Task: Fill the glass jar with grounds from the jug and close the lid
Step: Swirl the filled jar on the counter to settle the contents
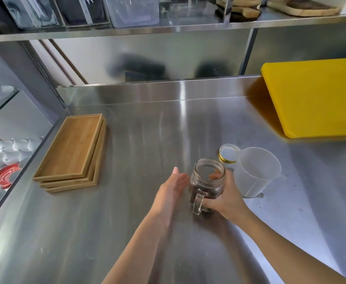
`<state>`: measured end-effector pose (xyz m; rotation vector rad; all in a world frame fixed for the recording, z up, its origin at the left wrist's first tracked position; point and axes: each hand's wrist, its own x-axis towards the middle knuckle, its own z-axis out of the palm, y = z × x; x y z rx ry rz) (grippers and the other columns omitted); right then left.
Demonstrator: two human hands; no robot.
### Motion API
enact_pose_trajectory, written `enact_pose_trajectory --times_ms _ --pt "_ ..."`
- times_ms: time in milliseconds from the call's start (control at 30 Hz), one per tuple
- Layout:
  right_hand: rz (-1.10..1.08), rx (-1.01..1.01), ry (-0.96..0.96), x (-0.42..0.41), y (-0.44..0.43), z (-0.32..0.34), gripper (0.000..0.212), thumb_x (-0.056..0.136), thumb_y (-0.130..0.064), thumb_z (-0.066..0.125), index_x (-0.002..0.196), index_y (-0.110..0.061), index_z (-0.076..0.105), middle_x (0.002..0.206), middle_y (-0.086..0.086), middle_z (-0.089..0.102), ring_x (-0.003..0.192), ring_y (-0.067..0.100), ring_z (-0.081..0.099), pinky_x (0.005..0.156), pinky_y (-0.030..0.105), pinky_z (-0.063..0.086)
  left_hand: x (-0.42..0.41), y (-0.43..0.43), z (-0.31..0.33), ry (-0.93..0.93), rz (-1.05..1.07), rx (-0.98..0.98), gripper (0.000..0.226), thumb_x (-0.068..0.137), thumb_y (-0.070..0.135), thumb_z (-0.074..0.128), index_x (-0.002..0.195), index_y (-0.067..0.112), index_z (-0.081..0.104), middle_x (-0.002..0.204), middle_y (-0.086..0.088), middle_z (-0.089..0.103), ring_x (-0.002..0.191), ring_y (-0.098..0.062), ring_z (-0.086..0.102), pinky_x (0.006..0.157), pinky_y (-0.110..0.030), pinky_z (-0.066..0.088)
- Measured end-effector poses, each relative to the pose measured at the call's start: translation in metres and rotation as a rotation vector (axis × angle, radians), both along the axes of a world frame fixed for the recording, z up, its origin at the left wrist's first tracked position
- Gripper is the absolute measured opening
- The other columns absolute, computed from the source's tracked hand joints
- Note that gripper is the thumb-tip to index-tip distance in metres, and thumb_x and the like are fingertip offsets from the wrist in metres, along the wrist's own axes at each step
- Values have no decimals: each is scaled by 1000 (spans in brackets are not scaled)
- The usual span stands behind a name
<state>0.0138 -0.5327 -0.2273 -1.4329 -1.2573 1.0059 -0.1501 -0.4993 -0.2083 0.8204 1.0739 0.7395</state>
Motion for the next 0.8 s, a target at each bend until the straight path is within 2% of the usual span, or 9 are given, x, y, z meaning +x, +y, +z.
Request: enact_pose_trajectory --times_ms 133,233,267,367,433,533,600,700,800 --pt "66 -24 2 1 -6 7 82 46 -12 82 111 -33 38 106 -9 55 95 -3 58 78 10 44 -16 17 5 12 336 11 52 97 45 37 131 10 53 141 -7 53 128 -15 48 105 -25 29" --pt "113 -38 12 -7 -9 12 79 48 -17 82 111 -33 38 105 -9 58 97 0 59 80 13 45 -10 18 5 -25 610 -52 51 95 42 44 132 8 52 141 -7 53 131 -21 47 111 -33 31" --pt "132 -46 27 -10 -9 12 79 48 -17 82 113 -31 39 106 -8 59 99 2 59 83 17 45 -1 16 5 -29 601 -98 51 92 40 49 129 6 56 138 -12 55 128 -27 50 111 -40 34" --pt "150 -69 84 -18 -13 14 82 44 -20 84 113 -28 40 109 -4 62 100 5 61 84 23 48 28 -11 10 -135 284 -261 51 73 41 54 103 4 72 111 -24 69 109 -41 63 100 -55 46" --pt "130 -75 125 -16 -14 18 81 40 -27 83 110 -26 42 108 -3 63 97 2 62 79 17 47 27 -12 9 -174 249 -211 44 79 40 51 94 6 75 103 -21 72 106 -40 65 99 -51 48" --pt "108 -48 142 -13 -15 23 81 40 -30 84 109 -24 43 108 -4 62 97 0 61 77 12 46 3 8 1 -157 518 -66 39 95 36 40 93 10 69 110 -16 69 110 -32 62 101 -41 43" --pt "109 -29 128 -17 -15 24 81 42 -30 84 111 -25 42 110 -4 62 99 3 61 80 17 48 -3 11 0 -134 604 -35 29 92 36 46 90 14 65 108 -11 67 104 -25 60 93 -37 45" --pt "133 -4 124 -20 -14 23 78 45 -21 84 111 -28 43 105 -4 66 99 8 63 82 24 50 23 -7 6 -267 293 -213 42 67 41 63 93 8 70 98 -19 67 99 -34 60 98 -51 45" --pt "146 11 69 -13 -15 27 80 44 -17 83 111 -33 44 103 -8 65 99 10 63 80 28 52 34 -18 13 -366 161 -332 46 71 45 58 92 8 73 94 -17 71 93 -35 65 84 -43 53"
